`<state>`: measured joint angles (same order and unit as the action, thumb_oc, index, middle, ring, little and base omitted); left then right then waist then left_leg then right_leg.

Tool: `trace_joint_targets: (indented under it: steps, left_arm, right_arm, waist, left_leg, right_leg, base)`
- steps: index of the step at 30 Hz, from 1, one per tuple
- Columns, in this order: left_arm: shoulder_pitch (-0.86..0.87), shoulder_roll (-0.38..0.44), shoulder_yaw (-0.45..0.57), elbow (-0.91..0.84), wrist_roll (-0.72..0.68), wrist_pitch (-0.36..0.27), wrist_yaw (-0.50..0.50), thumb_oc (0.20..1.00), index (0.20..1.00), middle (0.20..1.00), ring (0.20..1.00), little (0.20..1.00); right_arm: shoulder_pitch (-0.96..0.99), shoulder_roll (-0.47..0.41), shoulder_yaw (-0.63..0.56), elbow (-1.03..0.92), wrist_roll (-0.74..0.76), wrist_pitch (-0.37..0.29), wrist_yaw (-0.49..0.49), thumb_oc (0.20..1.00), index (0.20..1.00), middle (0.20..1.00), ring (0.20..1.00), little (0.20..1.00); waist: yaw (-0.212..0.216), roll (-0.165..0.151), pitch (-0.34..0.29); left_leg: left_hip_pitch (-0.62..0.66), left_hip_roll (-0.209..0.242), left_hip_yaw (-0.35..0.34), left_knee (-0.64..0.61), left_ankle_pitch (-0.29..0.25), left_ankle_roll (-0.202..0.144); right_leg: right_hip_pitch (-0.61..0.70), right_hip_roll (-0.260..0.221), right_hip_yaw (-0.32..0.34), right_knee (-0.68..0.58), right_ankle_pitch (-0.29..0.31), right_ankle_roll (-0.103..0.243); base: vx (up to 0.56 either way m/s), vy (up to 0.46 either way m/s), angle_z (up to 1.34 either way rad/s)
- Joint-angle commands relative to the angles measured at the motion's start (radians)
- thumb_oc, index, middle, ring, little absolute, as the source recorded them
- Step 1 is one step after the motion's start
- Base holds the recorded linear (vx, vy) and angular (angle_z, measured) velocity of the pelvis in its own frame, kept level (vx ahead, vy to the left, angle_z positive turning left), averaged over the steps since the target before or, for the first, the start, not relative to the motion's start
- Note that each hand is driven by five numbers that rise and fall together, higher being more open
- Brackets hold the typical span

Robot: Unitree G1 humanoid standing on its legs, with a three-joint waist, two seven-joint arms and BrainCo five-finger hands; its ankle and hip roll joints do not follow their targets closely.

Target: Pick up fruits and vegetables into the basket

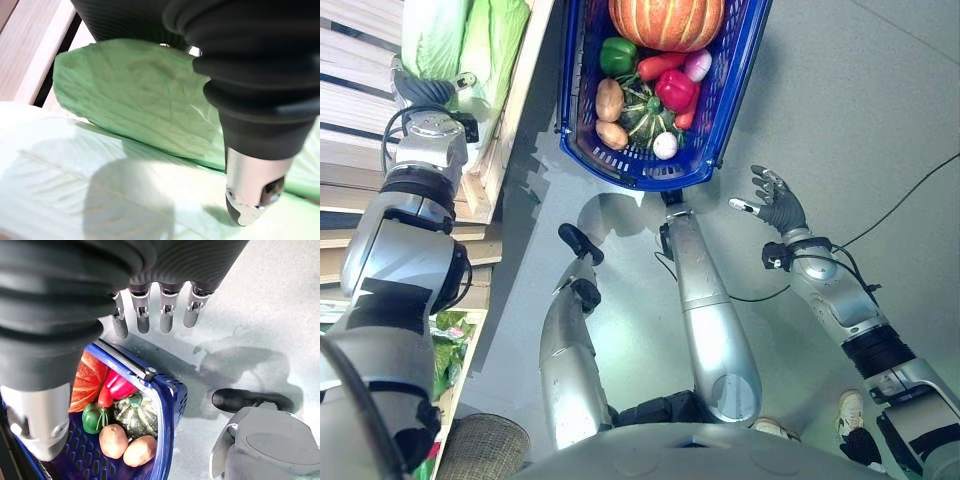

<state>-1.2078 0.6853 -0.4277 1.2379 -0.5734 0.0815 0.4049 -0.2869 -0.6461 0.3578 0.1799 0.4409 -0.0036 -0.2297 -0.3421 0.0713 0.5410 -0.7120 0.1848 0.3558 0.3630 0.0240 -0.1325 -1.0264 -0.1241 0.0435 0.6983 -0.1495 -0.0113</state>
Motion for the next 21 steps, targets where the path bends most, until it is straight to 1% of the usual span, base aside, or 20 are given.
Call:
trace_joint_targets:
  steps: [1, 4, 5, 6, 7, 8, 12, 15, 19, 21]
  left_arm:
    - [0.039, -0.066, 0.022, -0.042, -0.143, -0.003, -0.255, 1.000, 1.000, 1.000, 1.000, 1.000]
    - [0.063, -0.086, 0.012, -0.066, -0.184, 0.036, -0.346, 1.000, 1.000, 1.000, 1.000, 1.000]
    - [0.070, -0.089, 0.012, -0.074, -0.199, 0.042, -0.359, 0.912, 0.912, 0.912, 0.912, 0.912]
    - [0.077, -0.091, 0.015, -0.082, -0.211, 0.051, -0.363, 0.545, 0.545, 0.545, 0.545, 0.545]
    - [0.084, -0.094, 0.018, -0.090, -0.215, 0.052, -0.360, 0.256, 0.256, 0.256, 0.256, 0.256]
    - [0.090, -0.096, 0.022, -0.097, -0.217, 0.054, -0.357, 0.200, 0.200, 0.200, 0.200, 0.200]
    - [0.113, -0.097, 0.040, -0.099, -0.199, 0.091, -0.339, 0.200, 0.200, 0.200, 0.200, 0.200]
    - [0.128, -0.098, 0.048, -0.096, -0.176, 0.103, -0.314, 0.200, 0.200, 0.200, 0.200, 0.200]
    - [0.161, -0.091, 0.068, -0.095, -0.128, 0.101, -0.313, 0.200, 0.200, 0.200, 0.200, 0.200]
    - [0.186, -0.088, 0.079, -0.107, -0.114, 0.086, -0.287, 0.200, 0.200, 0.200, 0.200, 0.200]
  right_arm:
    - [0.042, 0.011, -0.019, -0.040, 0.013, -0.018, 0.014, 1.000, 1.000, 1.000, 1.000, 1.000]
    - [0.041, 0.013, -0.028, -0.055, 0.004, 0.000, 0.022, 1.000, 1.000, 1.000, 1.000, 1.000]
    - [0.042, 0.012, -0.031, -0.060, 0.004, 0.004, 0.024, 1.000, 1.000, 1.000, 1.000, 1.000]
    - [0.045, 0.010, -0.034, -0.066, 0.003, 0.008, 0.027, 1.000, 1.000, 1.000, 1.000, 1.000]
    - [0.047, 0.009, -0.037, -0.070, 0.001, 0.011, 0.030, 1.000, 1.000, 1.000, 1.000, 1.000]
    - [0.046, 0.007, -0.041, -0.076, 0.001, 0.015, 0.032, 1.000, 1.000, 1.000, 1.000, 1.000]
    - [0.054, -0.003, -0.055, -0.094, -0.001, 0.026, 0.043, 1.000, 1.000, 1.000, 1.000, 1.000]
    - [0.063, -0.011, -0.063, -0.101, -0.010, 0.019, 0.052, 1.000, 1.000, 1.000, 1.000, 1.000]
    - [0.083, -0.021, -0.080, -0.119, -0.028, -0.005, 0.060, 1.000, 1.000, 1.000, 1.000, 1.000]
    - [0.093, -0.027, -0.085, -0.138, -0.037, -0.028, 0.059, 1.000, 1.000, 1.000, 1.000, 1.000]
  waist:
    - [-0.055, -0.026, -0.021]
    - [-0.060, -0.028, -0.021]
    - [-0.060, -0.028, -0.021]
    - [-0.061, -0.029, -0.021]
    - [-0.061, -0.031, -0.021]
    - [-0.061, -0.032, -0.021]
    - [-0.063, -0.035, -0.021]
    - [-0.064, -0.034, -0.021]
    - [-0.062, -0.030, -0.021]
    - [-0.059, -0.029, -0.021]
  left_leg:
    - [-0.081, 0.009, 0.007, 0.191, -0.135, 0.010]
    - [-0.081, 0.009, 0.011, 0.190, -0.135, 0.012]
    - [-0.081, 0.010, 0.012, 0.190, -0.135, 0.013]
    - [-0.080, 0.010, 0.013, 0.191, -0.137, 0.014]
    - [-0.081, 0.010, 0.012, 0.194, -0.138, 0.014]
    - [-0.079, 0.011, 0.013, 0.194, -0.137, 0.015]
    - [-0.065, 0.010, 0.013, 0.193, -0.137, 0.016]
    - [-0.048, 0.011, 0.013, 0.191, -0.136, 0.015]
    - [-0.013, 0.007, 0.015, 0.179, -0.133, 0.014]
    - [0.006, 0.005, 0.017, 0.171, -0.131, 0.014]
  right_leg:
    - [-0.002, 0.030, 0.026, -0.052, 0.018, 0.059]
    - [-0.003, 0.036, 0.030, -0.055, 0.022, 0.059]
    - [-0.003, 0.037, 0.031, -0.053, 0.022, 0.059]
    - [-0.003, 0.038, 0.032, -0.051, 0.021, 0.059]
    - [-0.003, 0.039, 0.032, -0.050, 0.021, 0.059]
    - [-0.001, 0.039, 0.032, -0.050, 0.020, 0.059]
    - [0.011, 0.039, 0.030, -0.046, 0.015, 0.055]
    - [0.024, 0.036, 0.028, -0.041, 0.009, 0.051]
    - [0.057, 0.029, 0.022, -0.044, 0.003, 0.048]
    - [0.075, 0.025, 0.017, -0.048, 0.000, 0.047]
  base:
    - [0.00, 0.000, 0.00]
    - [0.00, 0.000, 0.00]
    - [0.00, 0.000, 0.00]
    - [0.00, 0.000, 0.00]
    - [0.00, 0.000, 0.00]
    - [0.02, 0.007, -0.04]
    - [0.01, 0.019, -0.08]
    - [0.01, 0.036, -0.05]
    - [0.00, 0.042, 0.04]
    - [0.00, 0.018, 0.02]
